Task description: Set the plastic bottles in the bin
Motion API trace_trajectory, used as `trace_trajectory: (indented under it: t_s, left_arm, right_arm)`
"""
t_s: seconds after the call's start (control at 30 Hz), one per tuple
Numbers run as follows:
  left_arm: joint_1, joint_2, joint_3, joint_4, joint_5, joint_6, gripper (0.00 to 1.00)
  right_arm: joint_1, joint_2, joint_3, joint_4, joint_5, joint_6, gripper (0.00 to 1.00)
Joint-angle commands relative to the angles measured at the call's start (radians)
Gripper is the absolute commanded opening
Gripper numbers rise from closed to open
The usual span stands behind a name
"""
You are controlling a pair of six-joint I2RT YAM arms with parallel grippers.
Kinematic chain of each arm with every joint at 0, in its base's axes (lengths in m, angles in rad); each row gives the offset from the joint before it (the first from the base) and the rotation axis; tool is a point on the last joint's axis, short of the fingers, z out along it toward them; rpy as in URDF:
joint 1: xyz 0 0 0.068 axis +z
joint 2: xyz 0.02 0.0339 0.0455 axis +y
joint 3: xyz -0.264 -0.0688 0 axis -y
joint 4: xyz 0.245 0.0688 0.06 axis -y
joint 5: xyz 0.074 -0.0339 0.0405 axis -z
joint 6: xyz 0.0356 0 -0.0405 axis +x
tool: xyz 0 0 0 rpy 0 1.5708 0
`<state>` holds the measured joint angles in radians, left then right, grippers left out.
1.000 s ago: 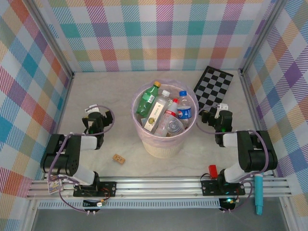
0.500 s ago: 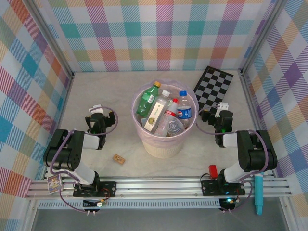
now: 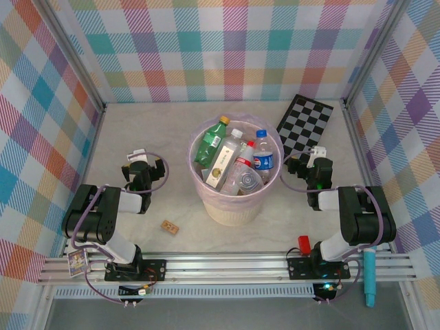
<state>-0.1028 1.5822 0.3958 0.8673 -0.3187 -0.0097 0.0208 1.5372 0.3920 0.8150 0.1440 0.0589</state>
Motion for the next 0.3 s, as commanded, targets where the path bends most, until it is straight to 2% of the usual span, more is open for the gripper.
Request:
trace_trajectory:
  t_s: [0.0,0.27]
  left_arm:
    - [-0.007,-0.002,-0.004,0.033,-0.002,0.007,1.0]
    - [-0.007,-0.001,-0.004,0.033,-0.001,0.007,1.0]
  right_arm:
    - [0.006,0.0,0.013,0.024,-0.02,-0.019,0.99]
    - [0.005,-0.001,0.012,0.027,-0.022,-0.017,0.99]
